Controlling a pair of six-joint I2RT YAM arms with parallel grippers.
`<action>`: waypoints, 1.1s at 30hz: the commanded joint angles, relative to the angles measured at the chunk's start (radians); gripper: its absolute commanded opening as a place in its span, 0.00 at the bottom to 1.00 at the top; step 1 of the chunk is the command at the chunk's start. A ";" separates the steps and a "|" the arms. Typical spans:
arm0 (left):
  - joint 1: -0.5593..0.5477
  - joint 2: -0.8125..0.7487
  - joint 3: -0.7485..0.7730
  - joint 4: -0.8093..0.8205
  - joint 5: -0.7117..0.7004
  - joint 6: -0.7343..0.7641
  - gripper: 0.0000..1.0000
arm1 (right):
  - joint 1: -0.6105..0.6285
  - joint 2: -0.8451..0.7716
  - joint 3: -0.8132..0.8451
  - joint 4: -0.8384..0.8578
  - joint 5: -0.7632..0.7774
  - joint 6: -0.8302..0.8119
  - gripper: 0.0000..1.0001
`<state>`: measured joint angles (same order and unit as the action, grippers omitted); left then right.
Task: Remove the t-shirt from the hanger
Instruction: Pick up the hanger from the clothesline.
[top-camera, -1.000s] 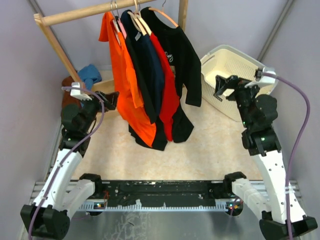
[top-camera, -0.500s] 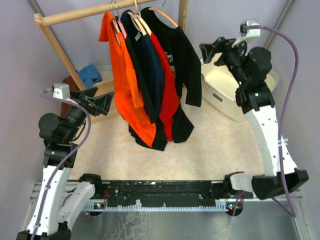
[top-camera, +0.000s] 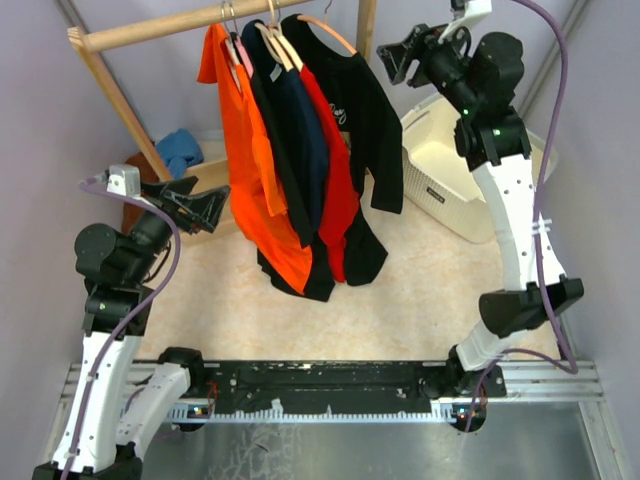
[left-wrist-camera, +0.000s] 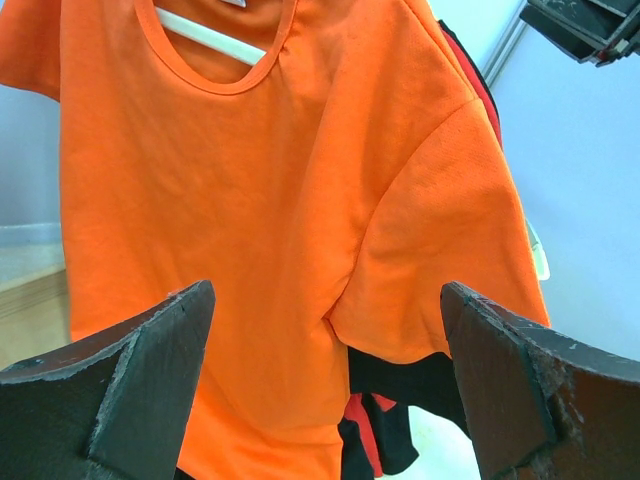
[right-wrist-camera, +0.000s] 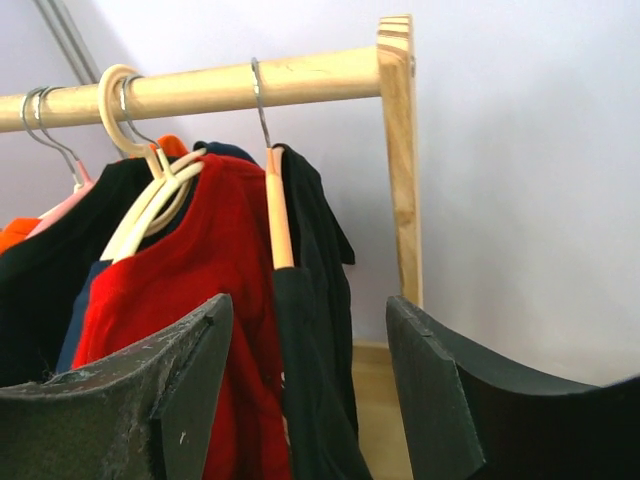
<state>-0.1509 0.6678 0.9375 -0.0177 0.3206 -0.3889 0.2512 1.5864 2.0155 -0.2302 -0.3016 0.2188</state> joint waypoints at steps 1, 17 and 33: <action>-0.003 -0.003 0.024 -0.008 0.013 -0.002 1.00 | 0.032 0.086 0.155 -0.073 -0.036 -0.050 0.63; -0.003 -0.010 0.021 -0.014 -0.016 0.012 1.00 | 0.094 0.236 0.285 -0.092 -0.042 -0.087 0.54; -0.003 -0.015 0.022 -0.031 -0.044 0.040 1.00 | 0.151 0.292 0.330 -0.101 0.010 -0.106 0.45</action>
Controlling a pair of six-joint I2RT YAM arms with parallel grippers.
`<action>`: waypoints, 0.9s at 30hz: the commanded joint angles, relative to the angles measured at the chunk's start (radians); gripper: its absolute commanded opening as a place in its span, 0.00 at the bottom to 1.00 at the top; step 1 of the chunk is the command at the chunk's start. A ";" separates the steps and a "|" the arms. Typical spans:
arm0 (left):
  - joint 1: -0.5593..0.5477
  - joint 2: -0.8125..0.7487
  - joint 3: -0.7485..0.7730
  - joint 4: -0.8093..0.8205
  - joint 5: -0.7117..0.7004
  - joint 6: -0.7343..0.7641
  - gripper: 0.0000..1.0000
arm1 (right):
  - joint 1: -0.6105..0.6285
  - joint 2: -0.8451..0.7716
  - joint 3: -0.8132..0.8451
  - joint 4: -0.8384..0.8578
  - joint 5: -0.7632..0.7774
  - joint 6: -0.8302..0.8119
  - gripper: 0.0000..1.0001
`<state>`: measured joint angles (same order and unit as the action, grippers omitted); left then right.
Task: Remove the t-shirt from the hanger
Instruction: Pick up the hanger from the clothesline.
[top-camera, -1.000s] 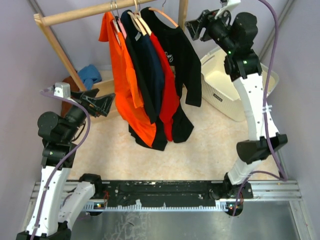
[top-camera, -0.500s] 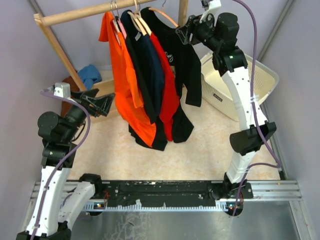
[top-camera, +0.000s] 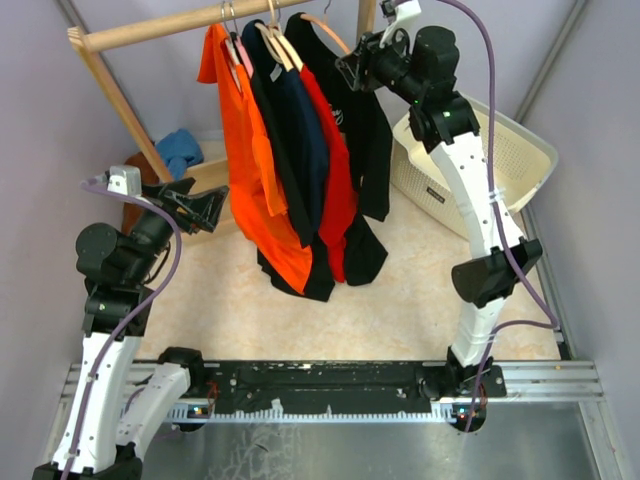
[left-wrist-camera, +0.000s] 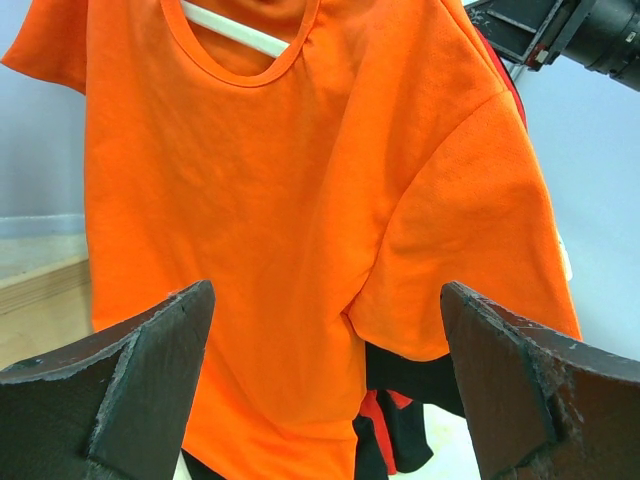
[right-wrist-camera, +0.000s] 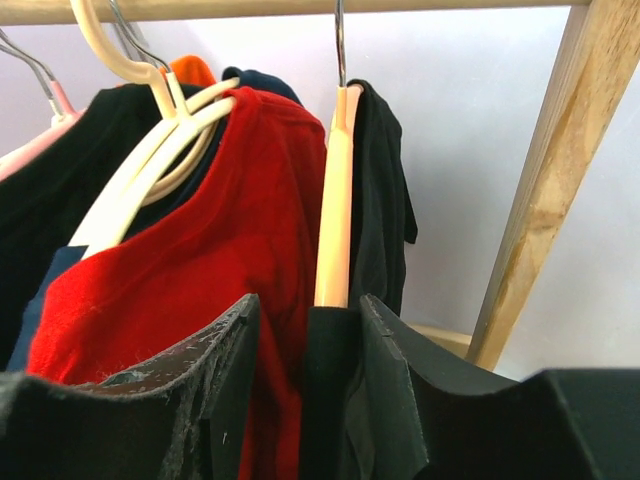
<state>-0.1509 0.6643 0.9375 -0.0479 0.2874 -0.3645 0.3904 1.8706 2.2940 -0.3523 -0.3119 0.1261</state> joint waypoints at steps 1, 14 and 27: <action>-0.003 -0.011 0.021 0.000 -0.011 0.017 1.00 | 0.011 0.010 0.053 0.019 0.025 -0.013 0.44; -0.003 -0.008 0.016 0.006 -0.007 0.018 1.00 | 0.016 0.021 0.050 0.039 0.052 -0.005 0.25; -0.003 -0.023 0.006 0.078 0.068 -0.045 1.00 | 0.046 -0.071 -0.071 0.242 0.148 0.012 0.00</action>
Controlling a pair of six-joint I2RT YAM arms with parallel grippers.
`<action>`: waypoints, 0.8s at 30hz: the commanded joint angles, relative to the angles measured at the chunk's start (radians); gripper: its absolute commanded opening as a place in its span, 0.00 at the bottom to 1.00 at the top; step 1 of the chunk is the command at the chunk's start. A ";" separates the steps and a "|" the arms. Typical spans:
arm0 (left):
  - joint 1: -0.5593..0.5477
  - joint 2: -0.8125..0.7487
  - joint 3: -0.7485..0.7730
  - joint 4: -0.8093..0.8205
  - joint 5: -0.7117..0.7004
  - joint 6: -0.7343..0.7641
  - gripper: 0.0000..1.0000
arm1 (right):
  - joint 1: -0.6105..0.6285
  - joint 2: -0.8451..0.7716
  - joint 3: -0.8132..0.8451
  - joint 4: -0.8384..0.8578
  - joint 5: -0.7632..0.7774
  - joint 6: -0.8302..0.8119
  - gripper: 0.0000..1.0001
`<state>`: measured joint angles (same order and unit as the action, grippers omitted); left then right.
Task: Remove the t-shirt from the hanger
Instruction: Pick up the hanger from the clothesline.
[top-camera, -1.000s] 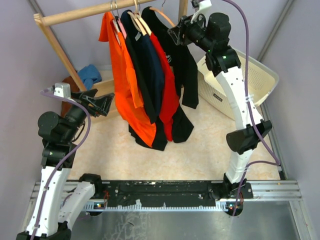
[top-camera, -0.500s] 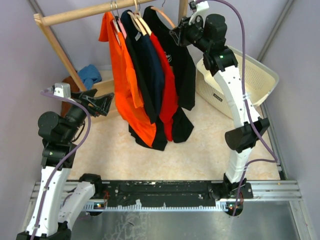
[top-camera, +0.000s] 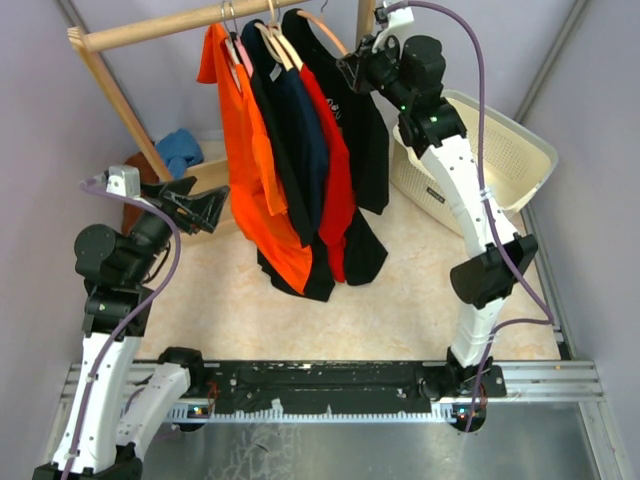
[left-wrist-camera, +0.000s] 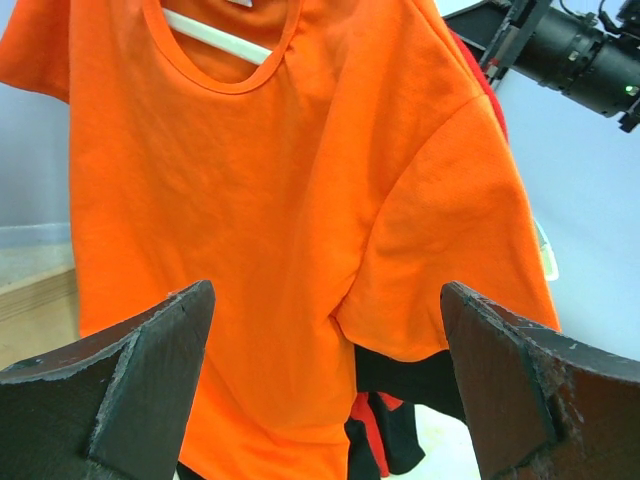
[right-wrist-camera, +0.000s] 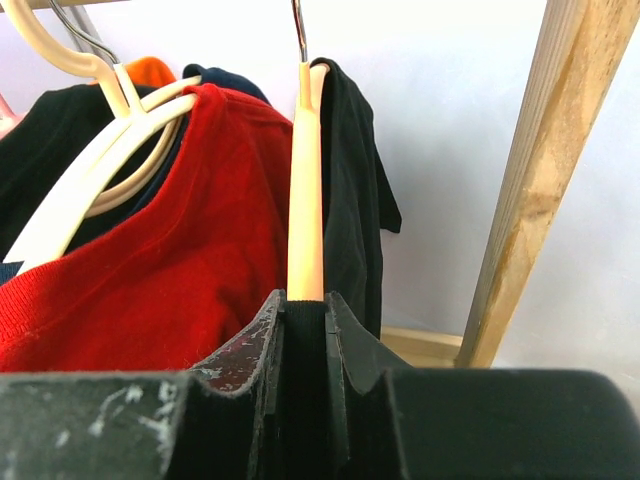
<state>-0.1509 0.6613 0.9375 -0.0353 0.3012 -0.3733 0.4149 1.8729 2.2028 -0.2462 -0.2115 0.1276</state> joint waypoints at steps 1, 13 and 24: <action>-0.003 -0.021 0.009 0.071 0.065 -0.044 1.00 | 0.022 -0.075 0.030 0.138 0.054 0.013 0.00; -0.003 -0.023 0.037 0.061 0.115 -0.067 1.00 | 0.022 -0.145 0.021 0.218 0.095 0.030 0.00; -0.003 -0.012 0.046 0.119 0.250 -0.113 1.00 | 0.022 -0.315 -0.155 0.230 0.106 0.004 0.00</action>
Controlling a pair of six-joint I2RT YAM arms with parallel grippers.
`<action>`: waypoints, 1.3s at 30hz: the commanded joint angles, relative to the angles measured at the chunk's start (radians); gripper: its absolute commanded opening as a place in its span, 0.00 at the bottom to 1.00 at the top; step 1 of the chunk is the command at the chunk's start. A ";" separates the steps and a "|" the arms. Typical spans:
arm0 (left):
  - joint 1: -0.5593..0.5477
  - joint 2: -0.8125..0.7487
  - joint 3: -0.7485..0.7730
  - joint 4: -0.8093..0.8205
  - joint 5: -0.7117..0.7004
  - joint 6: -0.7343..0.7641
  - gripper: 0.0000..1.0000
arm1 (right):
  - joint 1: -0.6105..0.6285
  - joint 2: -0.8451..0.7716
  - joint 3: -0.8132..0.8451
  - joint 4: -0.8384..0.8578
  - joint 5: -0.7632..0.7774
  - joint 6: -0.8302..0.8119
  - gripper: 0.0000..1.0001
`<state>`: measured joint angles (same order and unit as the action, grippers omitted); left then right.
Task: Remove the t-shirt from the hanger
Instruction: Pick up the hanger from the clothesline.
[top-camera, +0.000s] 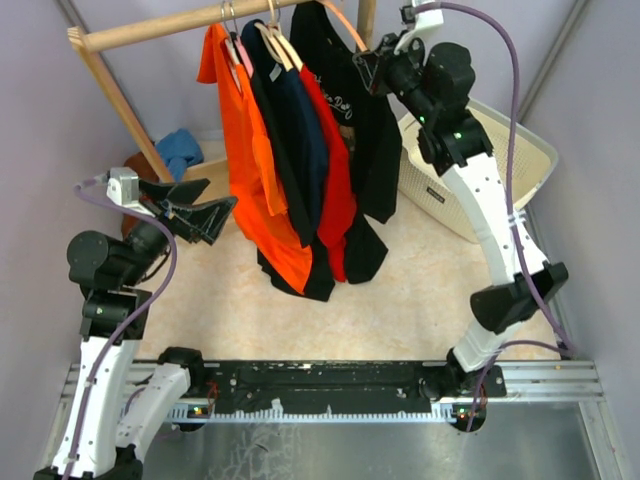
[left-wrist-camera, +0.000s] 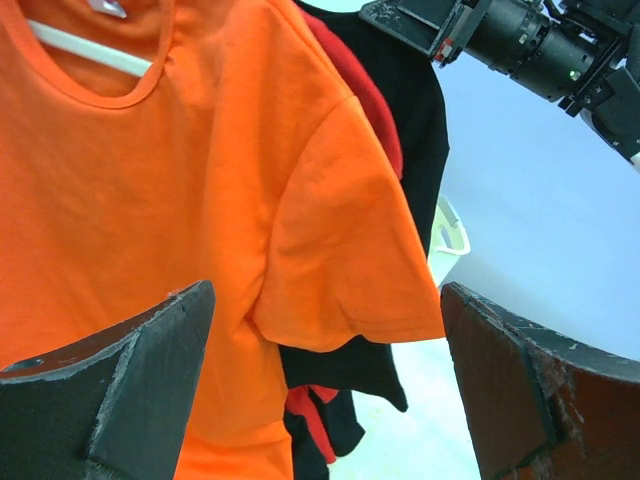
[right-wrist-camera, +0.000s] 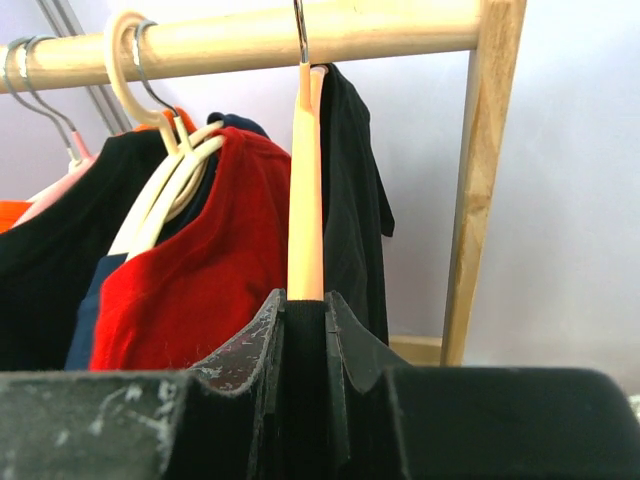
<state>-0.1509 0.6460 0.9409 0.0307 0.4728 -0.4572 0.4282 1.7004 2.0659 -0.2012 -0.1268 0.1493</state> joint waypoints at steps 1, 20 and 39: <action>-0.003 0.004 0.046 0.055 0.089 -0.034 1.00 | 0.010 -0.166 -0.061 0.187 0.027 -0.020 0.00; -0.003 0.112 0.147 0.065 0.081 -0.071 1.00 | 0.060 -0.663 -0.637 0.193 0.171 -0.062 0.00; -0.360 0.434 0.450 -0.024 -0.330 0.222 1.00 | 0.099 -0.840 -0.782 0.076 0.259 -0.087 0.00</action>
<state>-0.4393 1.0519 1.3190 0.0273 0.2928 -0.3393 0.5152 0.9253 1.2747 -0.2073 0.0975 0.0879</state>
